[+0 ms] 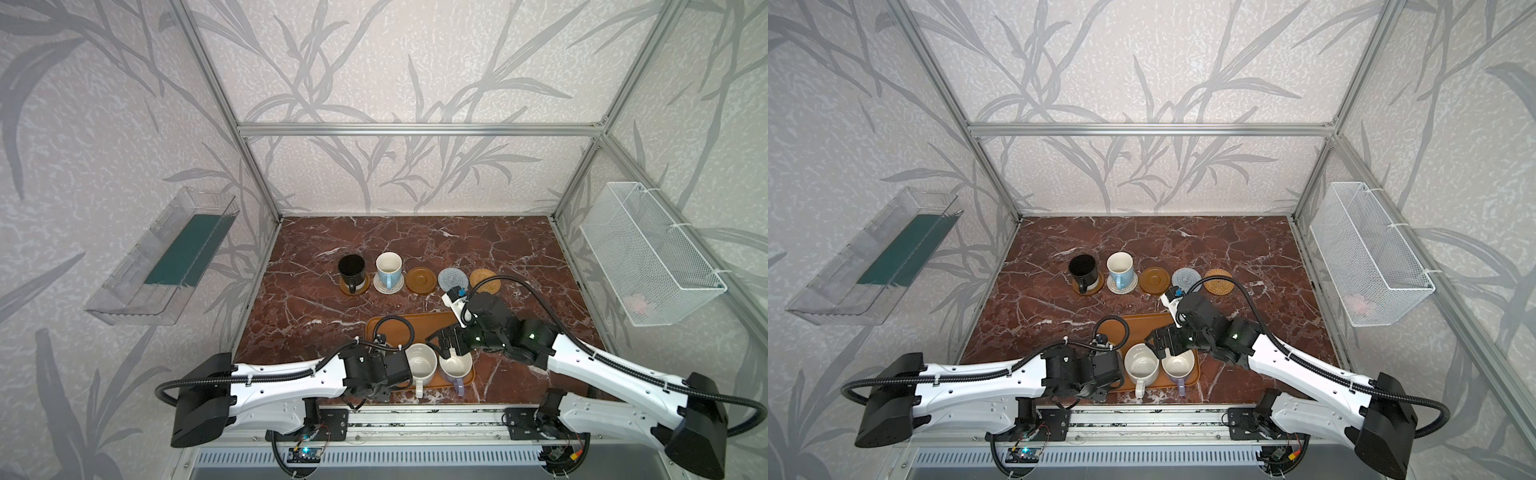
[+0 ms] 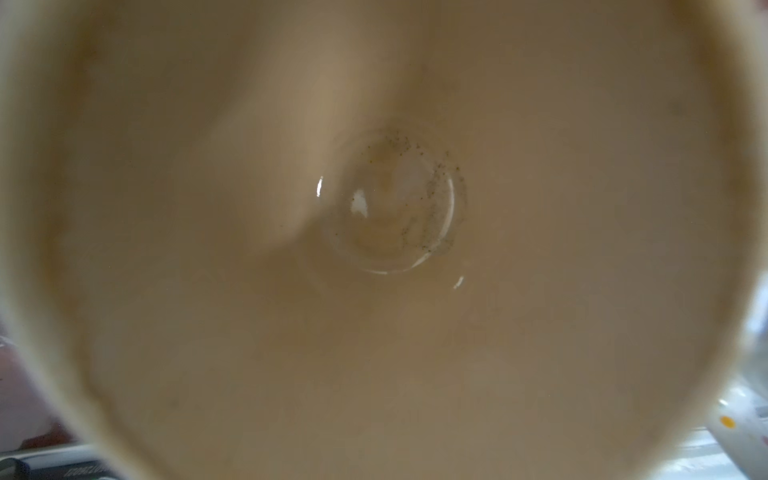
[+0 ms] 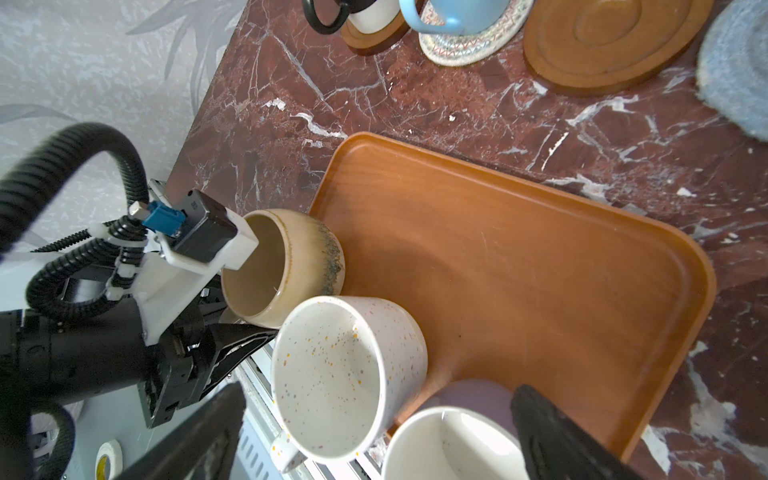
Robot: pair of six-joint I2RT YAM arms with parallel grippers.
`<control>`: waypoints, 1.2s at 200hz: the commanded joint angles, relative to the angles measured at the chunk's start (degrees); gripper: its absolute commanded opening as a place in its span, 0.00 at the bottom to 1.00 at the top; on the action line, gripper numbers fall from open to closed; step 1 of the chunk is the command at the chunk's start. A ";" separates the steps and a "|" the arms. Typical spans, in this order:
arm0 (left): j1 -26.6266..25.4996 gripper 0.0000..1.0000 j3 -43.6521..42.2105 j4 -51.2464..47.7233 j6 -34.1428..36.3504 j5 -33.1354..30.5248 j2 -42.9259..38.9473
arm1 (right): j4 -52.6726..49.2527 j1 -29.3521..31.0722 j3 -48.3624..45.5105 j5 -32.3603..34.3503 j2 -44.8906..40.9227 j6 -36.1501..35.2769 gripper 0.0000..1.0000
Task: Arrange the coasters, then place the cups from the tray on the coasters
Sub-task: 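Lower left gripper into the cream mug on the tray while right gripper hovers, then grip the cream mug from inside and lift it off the tray with left gripper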
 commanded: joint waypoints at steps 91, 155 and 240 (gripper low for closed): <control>-0.46 0.13 -1.88 0.91 -2.54 -3.71 -0.82 | 2.24 0.05 -1.49 -0.36 -2.83 1.21 0.99; -0.46 0.00 0.53 -0.04 -1.84 -4.98 -2.96 | 1.64 0.06 -1.30 0.30 -3.18 0.31 0.99; -0.54 0.00 5.49 -5.33 -0.97 -7.87 -5.10 | 1.88 0.06 -0.70 0.96 -3.53 -0.41 0.99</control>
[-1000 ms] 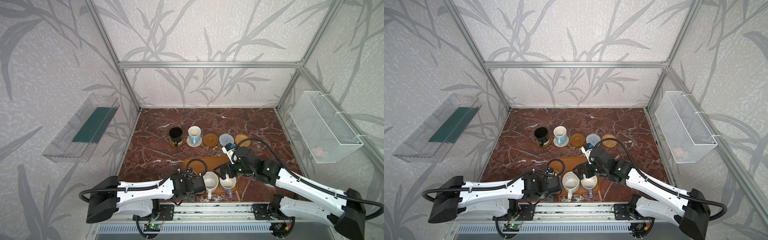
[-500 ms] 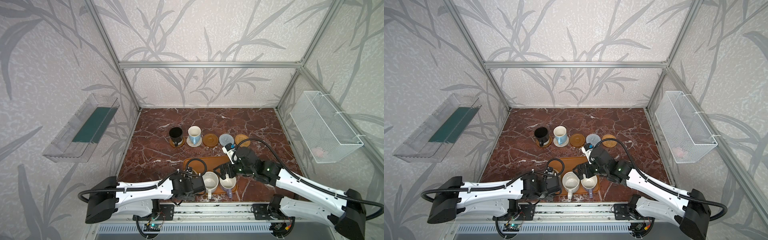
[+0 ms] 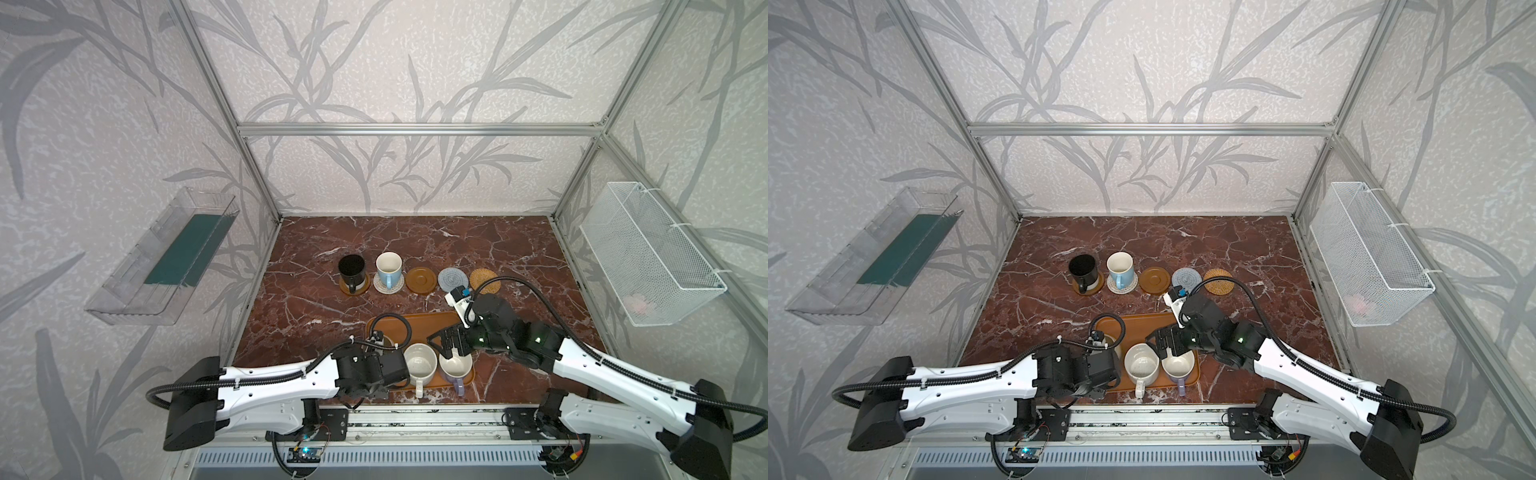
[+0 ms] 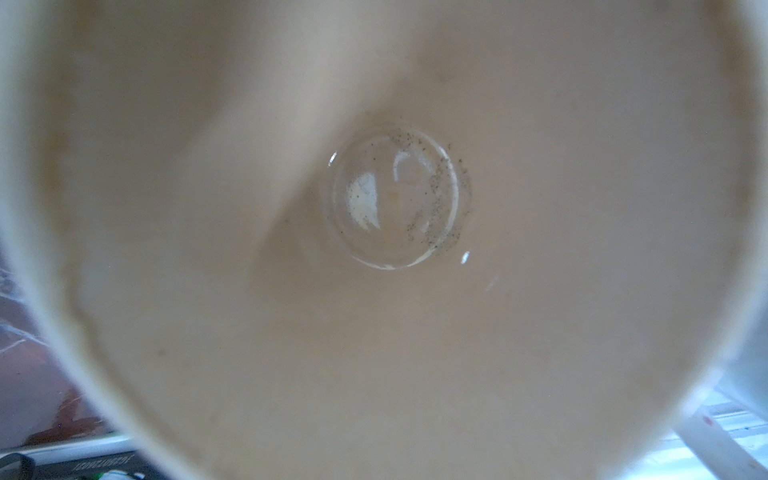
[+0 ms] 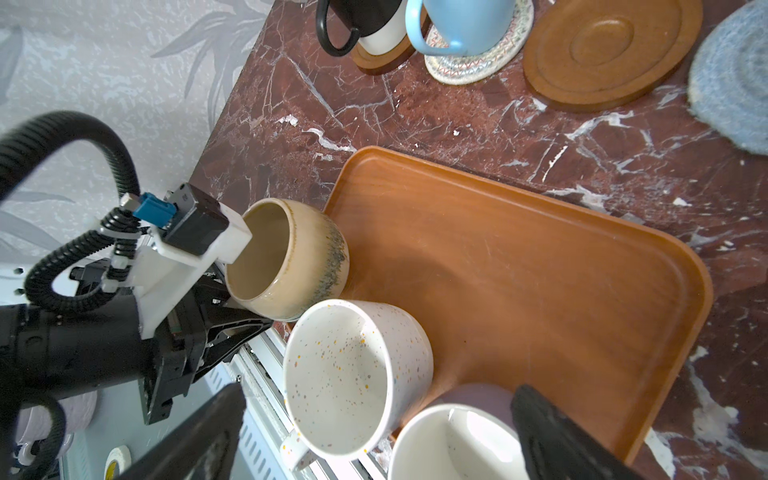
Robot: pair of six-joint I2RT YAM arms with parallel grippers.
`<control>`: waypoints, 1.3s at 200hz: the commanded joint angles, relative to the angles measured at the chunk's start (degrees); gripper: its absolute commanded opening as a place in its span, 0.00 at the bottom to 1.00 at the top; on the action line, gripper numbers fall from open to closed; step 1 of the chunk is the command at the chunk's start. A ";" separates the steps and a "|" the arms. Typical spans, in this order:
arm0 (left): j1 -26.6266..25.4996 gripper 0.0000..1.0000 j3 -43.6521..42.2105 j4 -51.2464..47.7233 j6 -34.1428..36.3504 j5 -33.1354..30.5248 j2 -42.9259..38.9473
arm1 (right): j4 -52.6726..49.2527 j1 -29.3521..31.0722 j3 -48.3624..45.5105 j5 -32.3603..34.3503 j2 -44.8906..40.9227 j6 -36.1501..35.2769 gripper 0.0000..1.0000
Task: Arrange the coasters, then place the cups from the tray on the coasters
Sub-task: 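Grip the cream mug from inside and lift it off the tray with left gripper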
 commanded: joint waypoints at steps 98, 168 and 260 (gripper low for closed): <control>0.09 0.00 14.97 -10.31 6.04 -15.22 -1.49 | 0.51 0.02 0.47 4.04 -3.33 -1.08 0.99; 7.13 0.00 24.99 -4.85 16.96 -14.50 3.26 | -3.06 0.03 3.33 9.04 -6.92 -3.25 0.99; 18.11 0.00 41.33 2.41 27.75 -5.87 22.37 | -3.33 -8.33 5.64 10.98 -6.20 -2.34 0.99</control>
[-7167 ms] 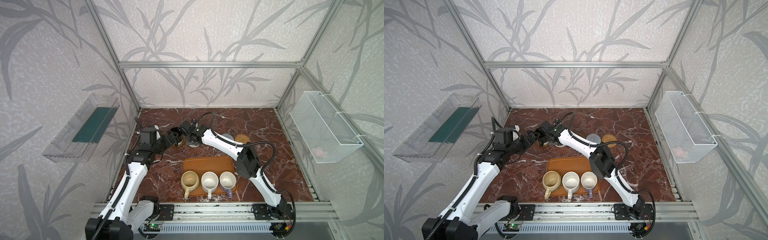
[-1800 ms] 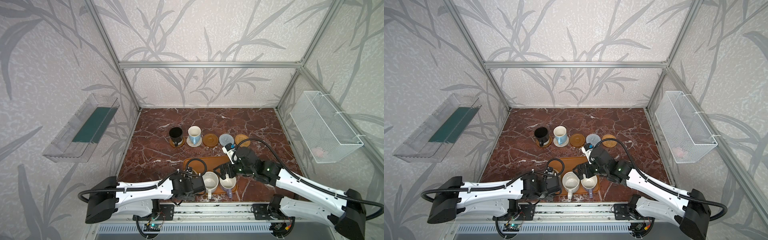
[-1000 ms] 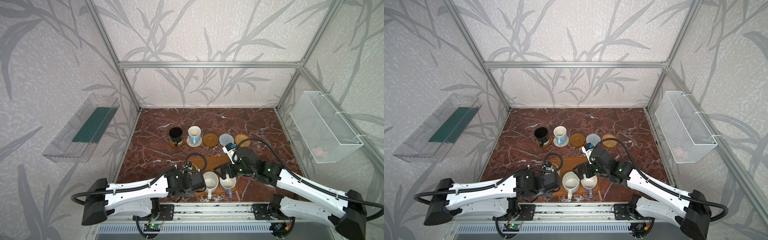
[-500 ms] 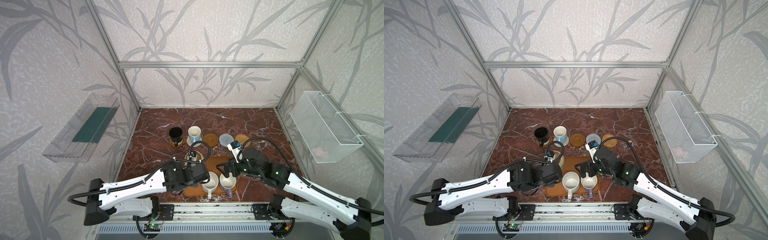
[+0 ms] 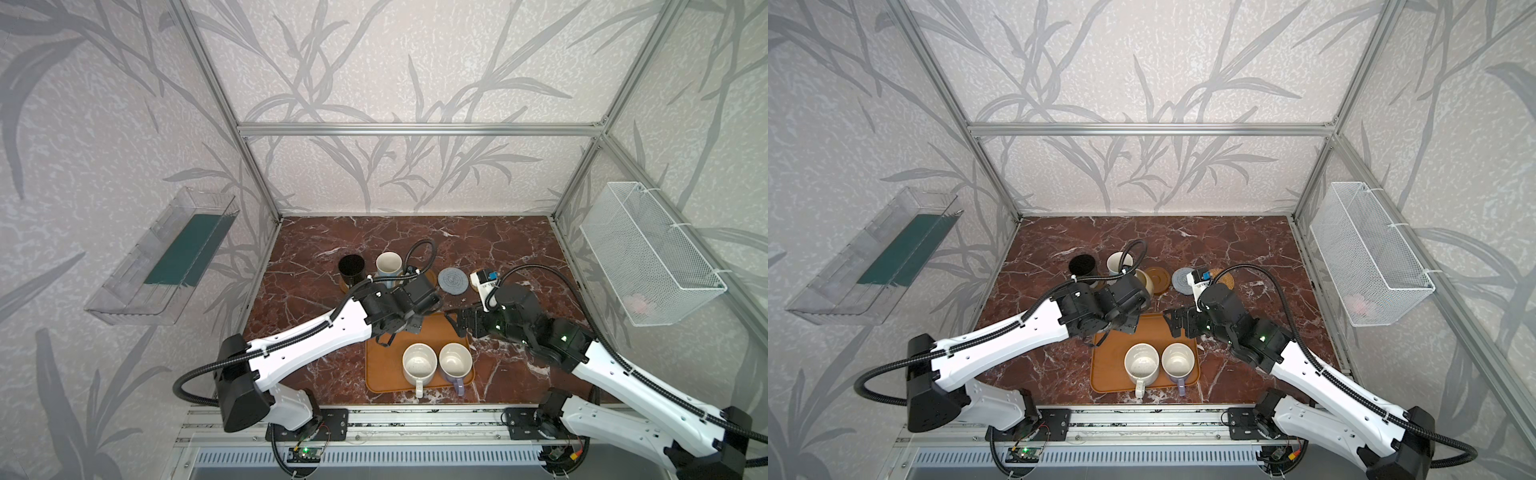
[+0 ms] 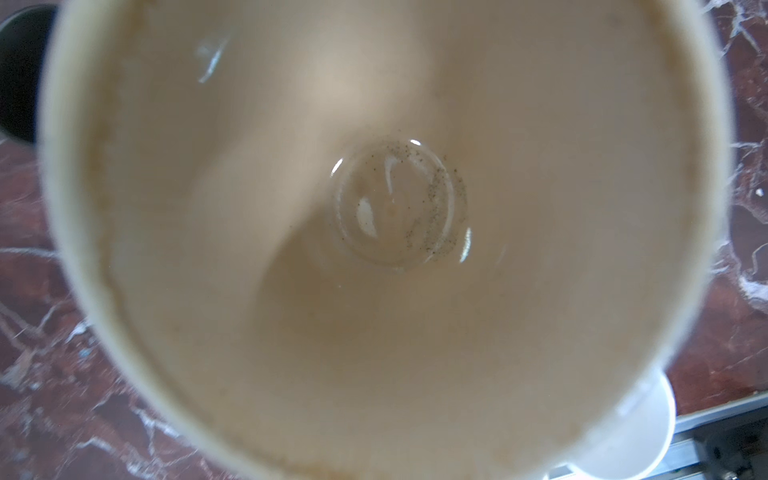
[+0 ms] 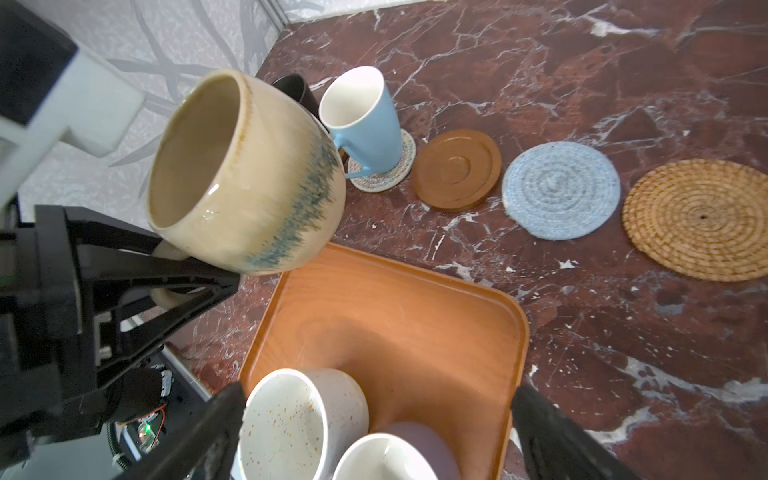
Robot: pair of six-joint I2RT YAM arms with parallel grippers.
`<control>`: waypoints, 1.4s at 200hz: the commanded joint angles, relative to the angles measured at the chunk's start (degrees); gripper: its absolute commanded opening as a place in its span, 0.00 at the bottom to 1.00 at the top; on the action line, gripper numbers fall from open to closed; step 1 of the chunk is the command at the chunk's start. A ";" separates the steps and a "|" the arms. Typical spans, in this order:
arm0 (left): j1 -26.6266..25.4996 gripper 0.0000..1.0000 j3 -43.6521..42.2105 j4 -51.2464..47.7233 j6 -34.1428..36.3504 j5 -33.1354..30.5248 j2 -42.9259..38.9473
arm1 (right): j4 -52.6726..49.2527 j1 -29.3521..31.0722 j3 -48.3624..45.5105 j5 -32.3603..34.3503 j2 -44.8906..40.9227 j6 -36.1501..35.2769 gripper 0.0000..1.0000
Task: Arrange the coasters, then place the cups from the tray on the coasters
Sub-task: 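Grip the cream mug from inside and lift it off the tray with left gripper, then carry the cream mug with left gripper onto the second brown wooden coaster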
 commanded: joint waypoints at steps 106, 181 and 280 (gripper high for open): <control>9.58 0.00 21.74 5.97 0.09 -2.44 25.27 | 4.52 -13.68 -0.93 -5.80 0.84 3.06 0.99; 10.73 0.00 27.89 6.08 -3.14 -3.97 35.49 | 5.98 -16.27 -3.05 -8.64 0.33 3.69 0.99; 11.34 0.00 31.66 3.59 -5.33 -5.13 41.00 | 6.65 -18.56 -5.39 -10.86 -0.63 3.84 0.99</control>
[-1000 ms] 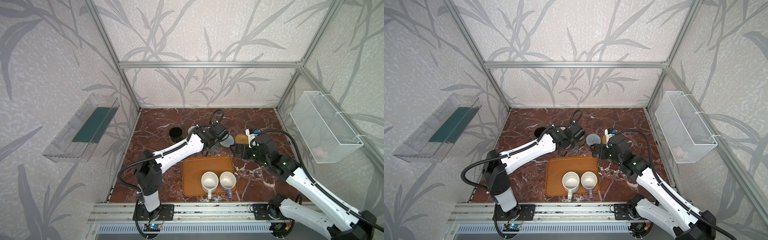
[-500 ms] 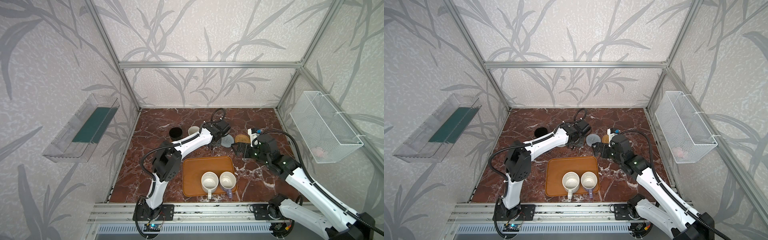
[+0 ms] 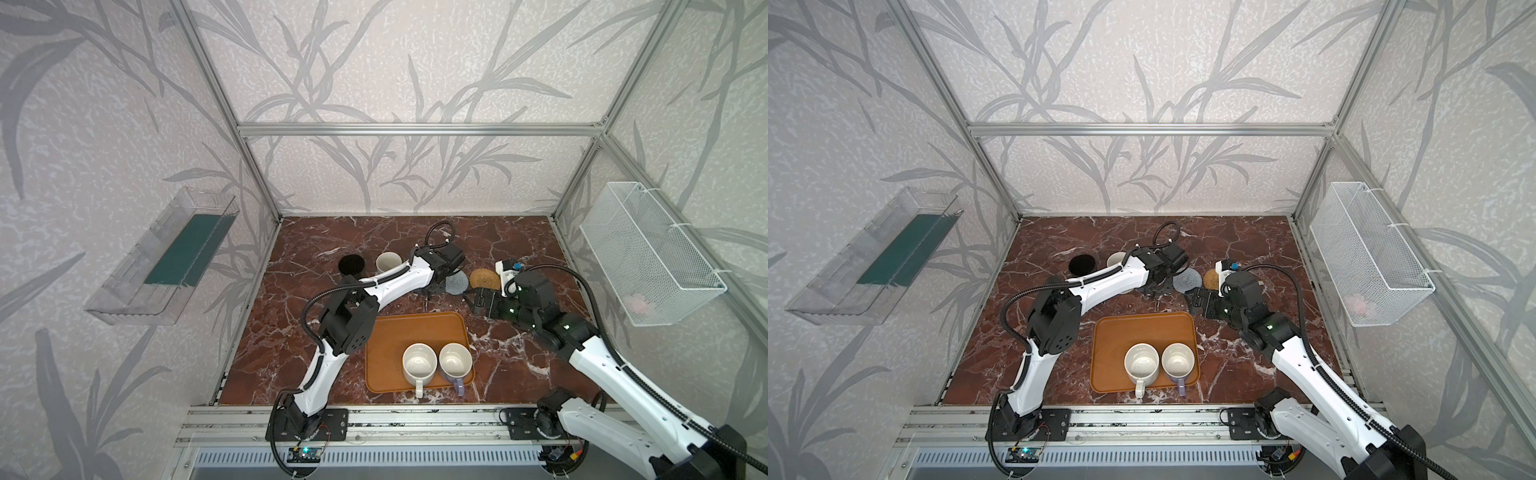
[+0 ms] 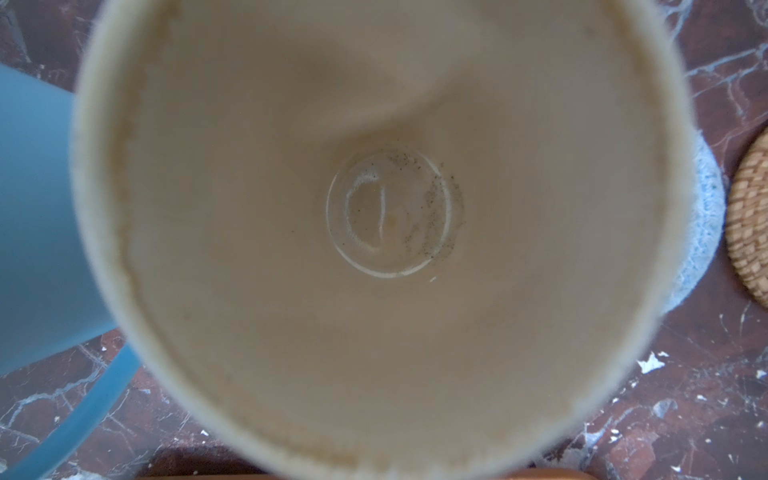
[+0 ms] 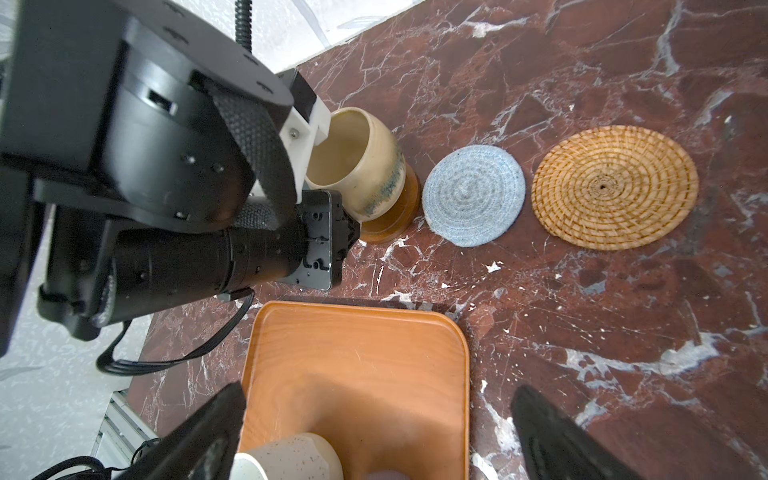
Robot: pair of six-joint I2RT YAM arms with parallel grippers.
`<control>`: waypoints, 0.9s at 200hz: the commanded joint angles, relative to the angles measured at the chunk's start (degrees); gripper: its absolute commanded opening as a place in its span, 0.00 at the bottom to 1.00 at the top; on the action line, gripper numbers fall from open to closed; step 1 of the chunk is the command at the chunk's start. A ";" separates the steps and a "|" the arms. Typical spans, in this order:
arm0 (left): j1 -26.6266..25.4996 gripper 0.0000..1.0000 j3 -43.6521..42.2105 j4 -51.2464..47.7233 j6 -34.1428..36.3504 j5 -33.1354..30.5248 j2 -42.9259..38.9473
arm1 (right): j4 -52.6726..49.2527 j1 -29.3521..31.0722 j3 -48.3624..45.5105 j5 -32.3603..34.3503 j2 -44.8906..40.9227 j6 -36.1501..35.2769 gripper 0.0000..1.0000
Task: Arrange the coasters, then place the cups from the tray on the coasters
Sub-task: 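Carry the cream mug with left gripper onto the second brown wooden coaster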
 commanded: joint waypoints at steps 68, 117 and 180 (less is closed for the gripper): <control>0.49 0.00 0.96 1.26 -4.42 -2.70 0.20 | 1.85 -0.86 -0.81 -1.99 -0.35 0.06 0.99; 0.40 0.00 0.29 1.56 -4.85 -1.85 0.75 | 1.49 -1.21 -0.58 -1.88 -0.19 -0.32 0.99; -0.17 0.08 -2.96 2.80 -5.64 -1.37 -0.49 | 1.78 -1.30 -0.31 -2.39 0.43 0.01 0.99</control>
